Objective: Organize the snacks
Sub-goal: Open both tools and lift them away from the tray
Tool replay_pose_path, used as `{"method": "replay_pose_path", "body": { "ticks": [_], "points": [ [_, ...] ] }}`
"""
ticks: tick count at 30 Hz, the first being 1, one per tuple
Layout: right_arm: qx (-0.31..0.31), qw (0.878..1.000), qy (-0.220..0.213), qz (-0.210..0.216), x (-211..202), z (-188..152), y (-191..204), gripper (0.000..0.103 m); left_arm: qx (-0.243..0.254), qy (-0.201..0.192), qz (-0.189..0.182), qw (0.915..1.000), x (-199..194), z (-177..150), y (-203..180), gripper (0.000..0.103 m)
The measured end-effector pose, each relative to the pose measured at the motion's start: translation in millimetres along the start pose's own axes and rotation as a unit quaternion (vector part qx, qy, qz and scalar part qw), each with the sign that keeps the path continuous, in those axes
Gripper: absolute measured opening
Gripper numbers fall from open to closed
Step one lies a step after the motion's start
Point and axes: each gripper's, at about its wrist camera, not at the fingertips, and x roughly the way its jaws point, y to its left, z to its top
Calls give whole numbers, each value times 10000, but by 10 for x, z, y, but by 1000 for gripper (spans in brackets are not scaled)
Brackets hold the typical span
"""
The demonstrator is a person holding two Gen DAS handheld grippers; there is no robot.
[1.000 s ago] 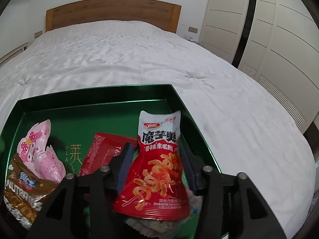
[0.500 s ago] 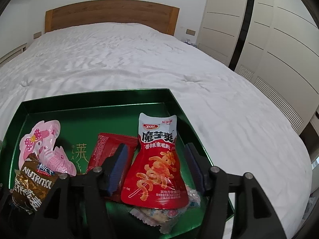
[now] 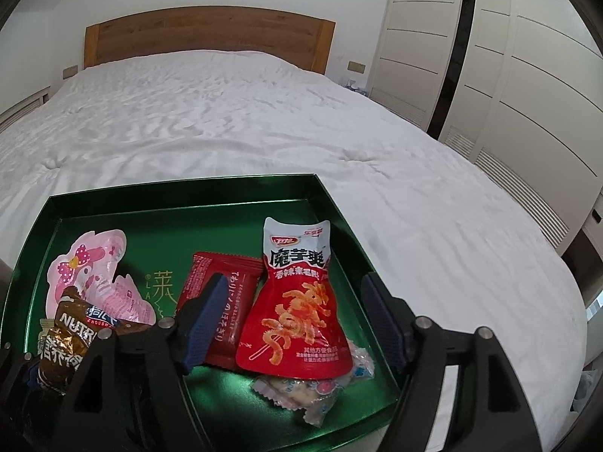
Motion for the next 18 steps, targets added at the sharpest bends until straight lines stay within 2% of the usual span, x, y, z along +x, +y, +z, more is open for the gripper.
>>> {"method": "replay_pose_path", "body": {
  "ticks": [18],
  "points": [
    [96, 9995, -200, -204, -265, -26, -108, 103, 89, -107, -98, 9999, -73, 6, -24, 65]
  ]
}}
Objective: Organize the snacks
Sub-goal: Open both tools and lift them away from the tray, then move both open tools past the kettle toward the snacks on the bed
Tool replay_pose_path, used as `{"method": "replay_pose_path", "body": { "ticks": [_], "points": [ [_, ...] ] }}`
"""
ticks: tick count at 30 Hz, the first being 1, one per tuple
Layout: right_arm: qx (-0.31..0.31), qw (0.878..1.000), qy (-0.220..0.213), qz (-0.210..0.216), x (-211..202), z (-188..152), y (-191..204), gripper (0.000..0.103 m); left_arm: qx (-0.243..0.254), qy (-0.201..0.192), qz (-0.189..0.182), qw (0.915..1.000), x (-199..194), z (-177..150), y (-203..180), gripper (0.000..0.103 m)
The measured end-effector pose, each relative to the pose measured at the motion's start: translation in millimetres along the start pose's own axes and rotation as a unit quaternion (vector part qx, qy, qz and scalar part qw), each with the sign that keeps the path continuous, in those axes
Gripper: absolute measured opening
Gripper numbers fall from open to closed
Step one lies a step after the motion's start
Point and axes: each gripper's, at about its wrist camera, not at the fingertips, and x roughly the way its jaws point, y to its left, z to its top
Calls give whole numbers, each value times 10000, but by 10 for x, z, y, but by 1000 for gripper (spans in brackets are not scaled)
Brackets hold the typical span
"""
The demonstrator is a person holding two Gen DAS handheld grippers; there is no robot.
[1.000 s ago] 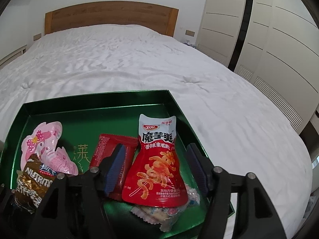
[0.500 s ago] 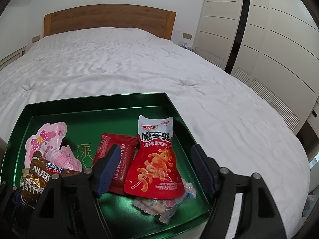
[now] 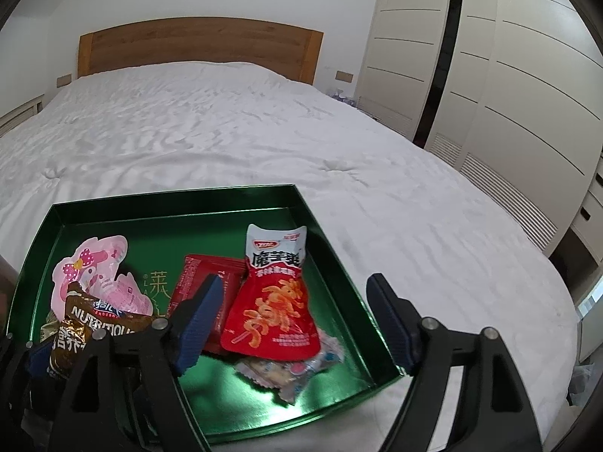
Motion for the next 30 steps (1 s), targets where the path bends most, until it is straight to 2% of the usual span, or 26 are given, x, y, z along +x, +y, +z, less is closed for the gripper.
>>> {"method": "replay_pose_path", "body": {
  "ticks": [9, 12, 22, 27, 30],
  "points": [
    [25, 10000, -13, -72, -147, -31, -97, 103, 73, -103, 11, 9999, -90, 6, -56, 67],
    [28, 9999, -9, -106, -227, -44, -147, 103, 192, -279, 42, 9994, -190, 12, -134, 74],
    [194, 9991, 36, -364, -649, -73, -553, 103, 615, -770, 80, 9951, -594, 106, -489, 74],
    [294, 9986, 111, -430, -932, -167, -686, 103, 886, -746, -7, 9933, -893, 35, -692, 74],
    [421, 9980, 211, -414, -1082, -273, -723, 103, 923, -545, -106, 9942, -1073, -48, -723, 74]
  ]
}}
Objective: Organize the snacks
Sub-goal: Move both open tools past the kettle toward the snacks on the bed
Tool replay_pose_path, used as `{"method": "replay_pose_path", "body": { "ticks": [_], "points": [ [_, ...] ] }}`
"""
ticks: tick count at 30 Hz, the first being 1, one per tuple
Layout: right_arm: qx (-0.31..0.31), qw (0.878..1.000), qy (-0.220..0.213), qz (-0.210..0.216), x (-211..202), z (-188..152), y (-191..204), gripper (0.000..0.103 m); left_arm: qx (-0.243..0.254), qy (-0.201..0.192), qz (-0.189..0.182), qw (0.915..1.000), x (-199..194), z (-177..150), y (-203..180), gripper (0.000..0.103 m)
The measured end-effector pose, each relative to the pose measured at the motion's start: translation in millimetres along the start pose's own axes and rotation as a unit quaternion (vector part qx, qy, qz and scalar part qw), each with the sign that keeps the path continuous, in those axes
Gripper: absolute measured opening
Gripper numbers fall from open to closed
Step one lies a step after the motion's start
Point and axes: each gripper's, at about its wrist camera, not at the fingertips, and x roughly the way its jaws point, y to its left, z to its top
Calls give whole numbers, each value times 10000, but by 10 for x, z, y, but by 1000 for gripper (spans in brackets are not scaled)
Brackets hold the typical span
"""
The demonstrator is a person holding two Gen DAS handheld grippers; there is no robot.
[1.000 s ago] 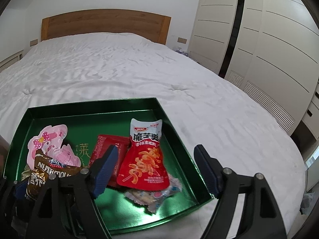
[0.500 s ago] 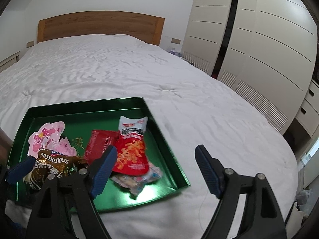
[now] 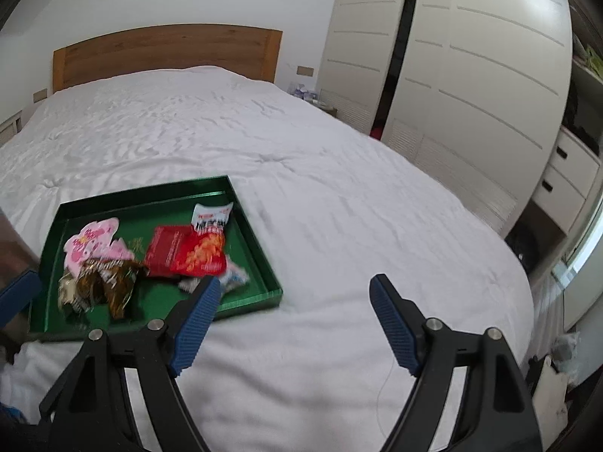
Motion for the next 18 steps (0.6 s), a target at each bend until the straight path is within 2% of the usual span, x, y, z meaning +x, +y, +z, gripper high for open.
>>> {"method": "replay_pose_path", "body": {
  "ticks": [12, 18],
  "points": [
    [235, 9994, 207, 145, -780, -436, -62, 103, 479, 221, 159, 9985, -925, -274, 13, 74],
    [187, 9991, 247, 288, -1175, -630, 58, 103, 389, 313, 396, 9980, -1422, -427, 253, 76]
  ]
}}
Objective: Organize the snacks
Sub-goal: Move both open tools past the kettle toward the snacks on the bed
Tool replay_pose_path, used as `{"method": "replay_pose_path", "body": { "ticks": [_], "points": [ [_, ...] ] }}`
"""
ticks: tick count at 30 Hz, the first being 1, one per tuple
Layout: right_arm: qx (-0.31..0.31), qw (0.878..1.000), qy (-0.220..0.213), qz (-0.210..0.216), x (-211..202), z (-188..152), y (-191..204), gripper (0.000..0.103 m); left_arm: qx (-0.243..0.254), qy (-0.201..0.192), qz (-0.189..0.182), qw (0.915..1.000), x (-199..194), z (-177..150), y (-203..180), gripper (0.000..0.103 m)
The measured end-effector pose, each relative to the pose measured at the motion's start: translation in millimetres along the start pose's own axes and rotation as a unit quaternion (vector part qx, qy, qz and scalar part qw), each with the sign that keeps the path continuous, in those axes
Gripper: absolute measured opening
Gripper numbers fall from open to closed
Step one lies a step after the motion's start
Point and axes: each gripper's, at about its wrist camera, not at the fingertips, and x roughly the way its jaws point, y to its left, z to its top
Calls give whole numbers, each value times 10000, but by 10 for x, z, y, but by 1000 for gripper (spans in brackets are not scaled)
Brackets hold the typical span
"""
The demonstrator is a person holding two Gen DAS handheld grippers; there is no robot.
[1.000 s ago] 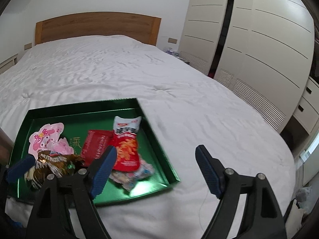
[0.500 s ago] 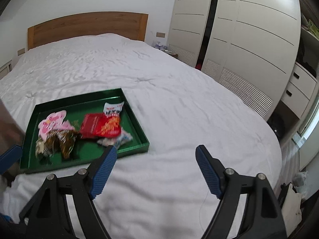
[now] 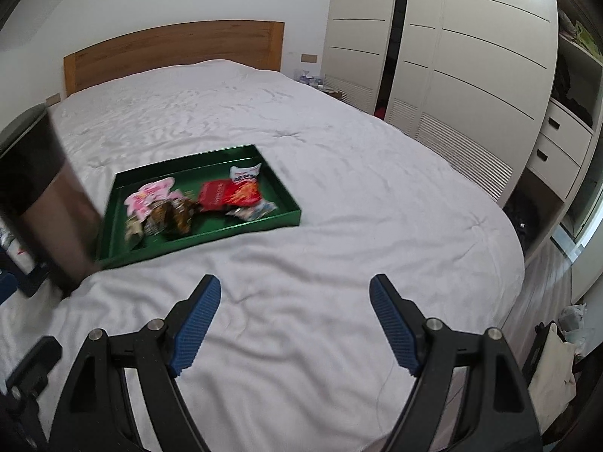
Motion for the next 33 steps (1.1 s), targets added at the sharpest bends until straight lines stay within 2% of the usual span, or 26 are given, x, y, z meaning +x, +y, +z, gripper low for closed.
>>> {"method": "replay_pose_path", "body": {
  "ticks": [10, 17, 33],
  "points": [
    [-210, 9987, -2, 462, -464, -215, 407, 103, -336, 108, 688, 9970, -600, -286, 626, 77],
    [-379, 9954, 124, 870, -579, -398, 851, 103, -624, 213, 1169, 9909, -792, -476, 1078, 77],
    [-1253, 9695, 588, 2025, -586, -729, 2276, 103, -1367, 548, 1909, 9705, -990, -980, 2009, 77]
  ]
}}
